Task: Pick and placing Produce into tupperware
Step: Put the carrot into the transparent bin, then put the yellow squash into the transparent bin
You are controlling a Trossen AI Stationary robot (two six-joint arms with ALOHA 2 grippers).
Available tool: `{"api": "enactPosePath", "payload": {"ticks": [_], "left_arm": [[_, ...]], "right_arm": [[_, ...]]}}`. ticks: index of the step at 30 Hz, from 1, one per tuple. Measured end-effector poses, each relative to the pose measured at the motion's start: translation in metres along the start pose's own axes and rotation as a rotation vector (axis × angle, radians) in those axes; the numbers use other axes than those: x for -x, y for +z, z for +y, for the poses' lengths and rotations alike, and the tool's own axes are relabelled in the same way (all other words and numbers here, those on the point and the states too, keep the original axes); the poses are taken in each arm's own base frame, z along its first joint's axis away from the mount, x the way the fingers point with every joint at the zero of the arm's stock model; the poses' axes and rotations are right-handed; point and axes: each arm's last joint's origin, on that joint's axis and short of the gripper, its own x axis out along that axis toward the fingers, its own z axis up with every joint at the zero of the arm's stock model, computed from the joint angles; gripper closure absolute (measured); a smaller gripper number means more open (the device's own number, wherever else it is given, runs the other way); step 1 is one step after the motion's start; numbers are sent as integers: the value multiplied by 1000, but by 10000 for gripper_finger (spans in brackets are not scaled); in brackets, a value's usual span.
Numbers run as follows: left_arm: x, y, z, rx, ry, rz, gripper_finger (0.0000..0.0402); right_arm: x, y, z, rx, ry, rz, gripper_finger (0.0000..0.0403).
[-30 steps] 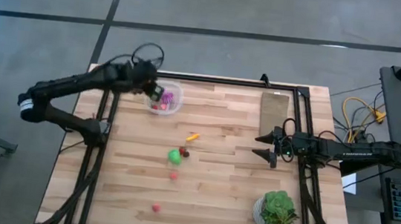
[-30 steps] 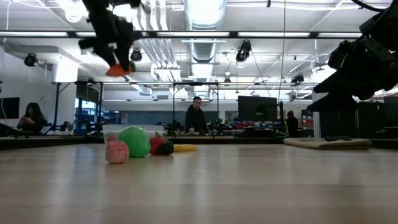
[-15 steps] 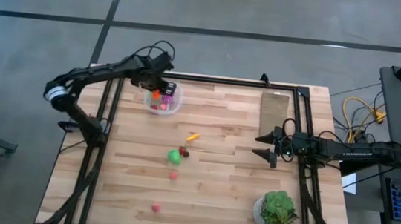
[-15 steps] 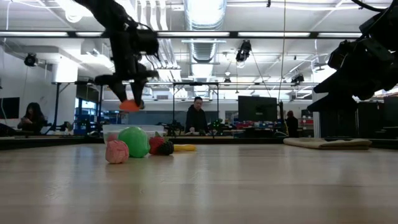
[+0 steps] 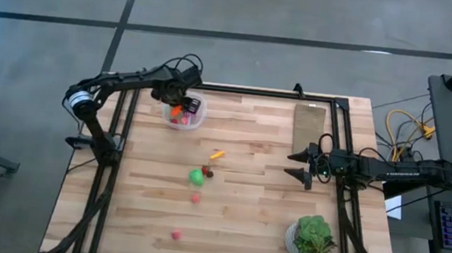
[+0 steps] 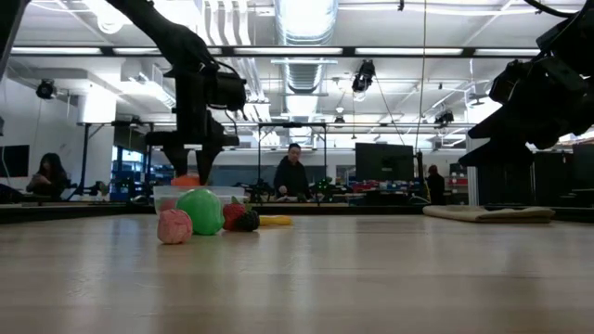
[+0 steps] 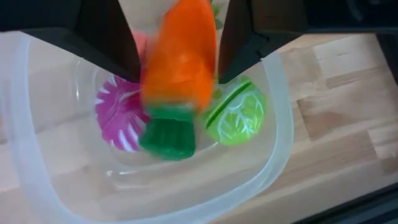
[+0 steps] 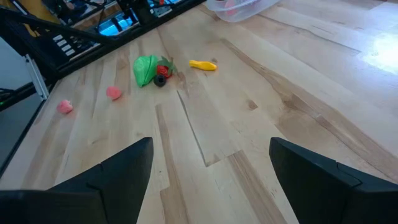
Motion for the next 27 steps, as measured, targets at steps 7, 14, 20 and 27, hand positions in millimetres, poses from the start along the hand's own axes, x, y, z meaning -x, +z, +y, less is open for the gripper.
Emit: {"api": "enactPosePath", "payload": {"ticks": [7, 14, 20, 27], "left_arm": [[0, 0, 6, 11, 16, 22, 133], [40, -15, -11, -264, -172, -75, 119], [105, -71, -51, -747, -531, -272, 118], [116, -113, -86, -989, -483, -403, 118]], "right_arm": [[0, 0, 0, 0, 0, 0, 90], [0, 0, 0, 0, 0, 0, 90], [0, 0, 0, 0, 0, 0, 90], [0, 0, 0, 0, 0, 0, 90]]}}
